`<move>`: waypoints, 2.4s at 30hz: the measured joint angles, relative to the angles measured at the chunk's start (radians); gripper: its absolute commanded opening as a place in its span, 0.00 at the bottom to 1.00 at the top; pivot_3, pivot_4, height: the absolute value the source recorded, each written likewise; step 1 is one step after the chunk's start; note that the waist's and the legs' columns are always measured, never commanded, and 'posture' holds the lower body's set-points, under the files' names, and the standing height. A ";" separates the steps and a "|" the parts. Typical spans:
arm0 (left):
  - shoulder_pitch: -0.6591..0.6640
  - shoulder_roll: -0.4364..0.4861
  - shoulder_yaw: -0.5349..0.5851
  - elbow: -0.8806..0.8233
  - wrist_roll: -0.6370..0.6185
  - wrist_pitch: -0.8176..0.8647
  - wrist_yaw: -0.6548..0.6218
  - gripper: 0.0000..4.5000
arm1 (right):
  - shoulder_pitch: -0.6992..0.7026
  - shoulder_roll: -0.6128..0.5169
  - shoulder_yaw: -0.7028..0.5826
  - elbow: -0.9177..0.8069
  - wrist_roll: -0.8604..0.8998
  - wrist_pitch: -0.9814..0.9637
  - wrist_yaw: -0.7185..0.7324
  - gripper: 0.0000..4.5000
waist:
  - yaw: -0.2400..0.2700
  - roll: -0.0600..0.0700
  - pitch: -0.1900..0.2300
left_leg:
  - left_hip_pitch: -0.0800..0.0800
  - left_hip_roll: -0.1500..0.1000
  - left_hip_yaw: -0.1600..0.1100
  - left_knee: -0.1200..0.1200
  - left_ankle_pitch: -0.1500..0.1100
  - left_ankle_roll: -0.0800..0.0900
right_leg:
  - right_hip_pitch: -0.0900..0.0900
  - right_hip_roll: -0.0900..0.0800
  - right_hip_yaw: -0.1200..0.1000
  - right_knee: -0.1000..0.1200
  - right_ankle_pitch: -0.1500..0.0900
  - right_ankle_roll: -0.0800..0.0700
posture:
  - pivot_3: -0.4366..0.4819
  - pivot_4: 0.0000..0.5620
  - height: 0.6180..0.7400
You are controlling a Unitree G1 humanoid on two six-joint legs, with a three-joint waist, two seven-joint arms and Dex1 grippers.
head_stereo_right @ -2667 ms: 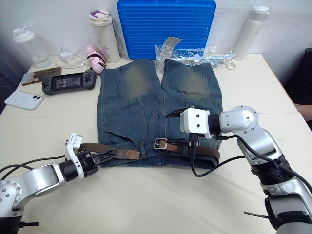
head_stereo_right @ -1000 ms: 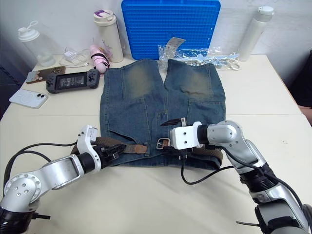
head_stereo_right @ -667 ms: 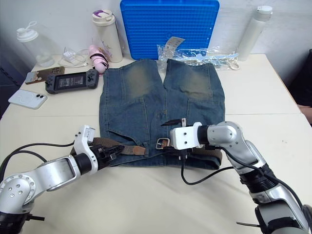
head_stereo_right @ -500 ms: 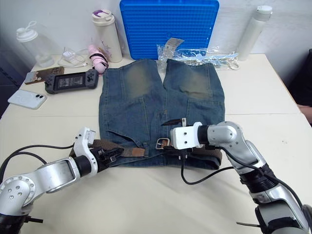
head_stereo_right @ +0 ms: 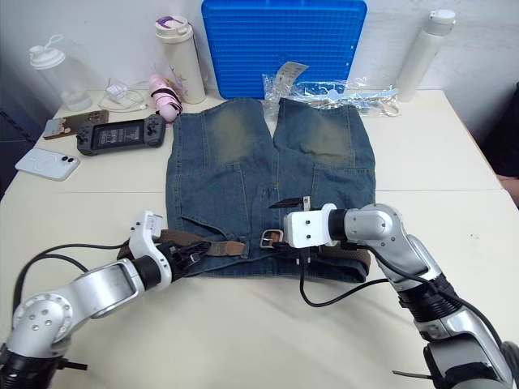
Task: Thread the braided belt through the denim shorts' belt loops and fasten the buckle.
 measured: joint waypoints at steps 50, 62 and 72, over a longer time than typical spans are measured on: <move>0.004 -0.251 -0.025 0.072 -0.022 -0.050 0.011 0.00 | -0.068 0.106 0.116 0.115 -0.346 -0.282 -0.251 0.90 | -0.002 0.000 0.000 | 0.002 0.000 0.000 0.001 0.000 0.000 | 0.001 0.000 0.001 0.000 0.000 0.000 | 0.48 0.27 0.61; 0.003 -0.259 -0.025 0.072 -0.017 -0.049 0.009 0.00 | -0.085 0.098 0.120 0.109 -0.345 -0.292 -0.213 0.90 | -0.001 0.000 0.000 | 0.002 0.000 0.000 0.001 0.000 0.000 | 0.001 0.000 0.001 0.000 0.000 0.000 | 0.48 0.27 0.61; 0.003 -0.263 -0.024 0.072 -0.016 -0.050 0.009 0.00 | -0.085 0.078 0.129 0.114 -0.342 -0.378 -0.145 0.32 | -0.001 0.000 0.000 | 0.002 0.000 0.000 0.001 0.000 0.000 | 0.001 0.000 0.001 -0.002 0.000 0.000 | 0.48 0.27 0.61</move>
